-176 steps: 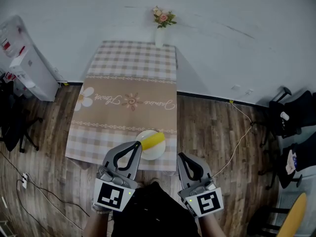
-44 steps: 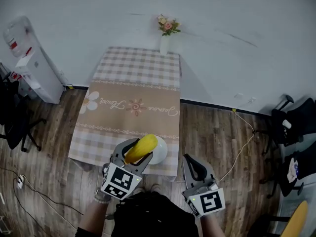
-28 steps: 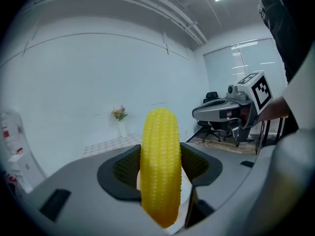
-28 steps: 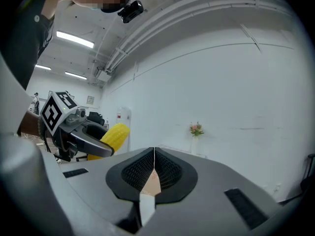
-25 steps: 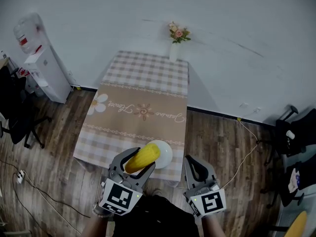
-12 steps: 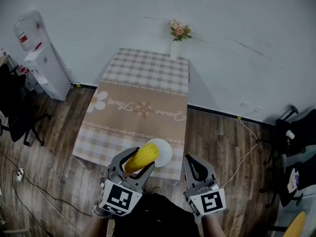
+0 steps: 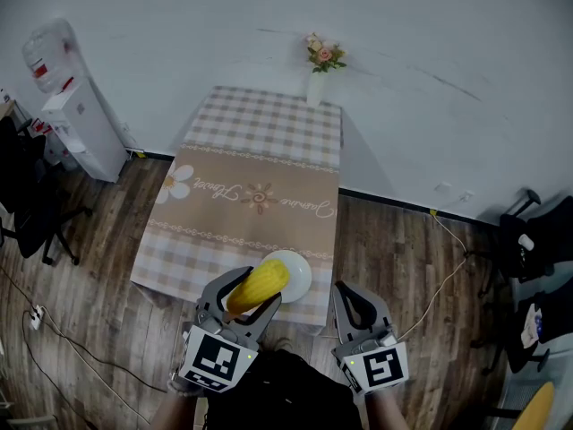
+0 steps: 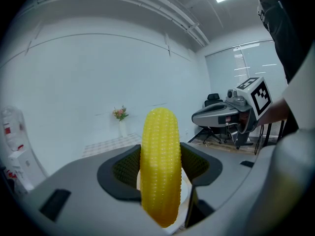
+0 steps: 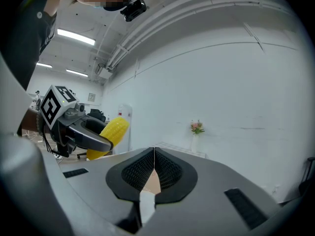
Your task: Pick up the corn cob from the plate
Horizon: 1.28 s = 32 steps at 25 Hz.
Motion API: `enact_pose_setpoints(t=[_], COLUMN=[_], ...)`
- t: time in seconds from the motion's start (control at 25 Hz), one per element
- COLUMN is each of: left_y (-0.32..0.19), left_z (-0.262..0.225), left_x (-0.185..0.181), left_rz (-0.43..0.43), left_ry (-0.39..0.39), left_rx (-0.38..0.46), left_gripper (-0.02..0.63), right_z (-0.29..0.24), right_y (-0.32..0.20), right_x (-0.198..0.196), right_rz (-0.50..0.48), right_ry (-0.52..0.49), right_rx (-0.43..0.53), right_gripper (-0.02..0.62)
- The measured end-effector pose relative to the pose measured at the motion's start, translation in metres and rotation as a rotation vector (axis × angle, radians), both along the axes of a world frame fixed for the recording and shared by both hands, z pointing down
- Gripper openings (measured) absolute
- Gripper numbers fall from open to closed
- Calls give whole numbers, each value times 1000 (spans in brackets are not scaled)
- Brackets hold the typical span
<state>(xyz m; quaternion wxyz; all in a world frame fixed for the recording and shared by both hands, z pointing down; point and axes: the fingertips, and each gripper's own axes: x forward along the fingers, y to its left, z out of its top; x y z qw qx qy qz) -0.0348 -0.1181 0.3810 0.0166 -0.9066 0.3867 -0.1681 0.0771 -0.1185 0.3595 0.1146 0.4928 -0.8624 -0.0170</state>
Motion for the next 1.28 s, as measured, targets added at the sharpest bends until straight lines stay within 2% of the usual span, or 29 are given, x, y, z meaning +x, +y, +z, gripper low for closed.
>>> enact_pose_setpoints(t=[0.8, 0.92, 1.28], left_y=[-2, -2, 5], left_z=[-1, -1, 12], left_x=[-1, -1, -1], left_rz=[15, 17, 0], left_ry=[-13, -14, -5], left_rx=[4, 6, -30], left_gripper=[258, 258, 258], right_z=[1, 5, 5], right_y=[1, 3, 5], right_x=[-6, -6, -5], right_rz=[-16, -18, -16], right_ry=[20, 37, 28], right_rx=[-5, -34, -14], right_gripper=[41, 41, 41])
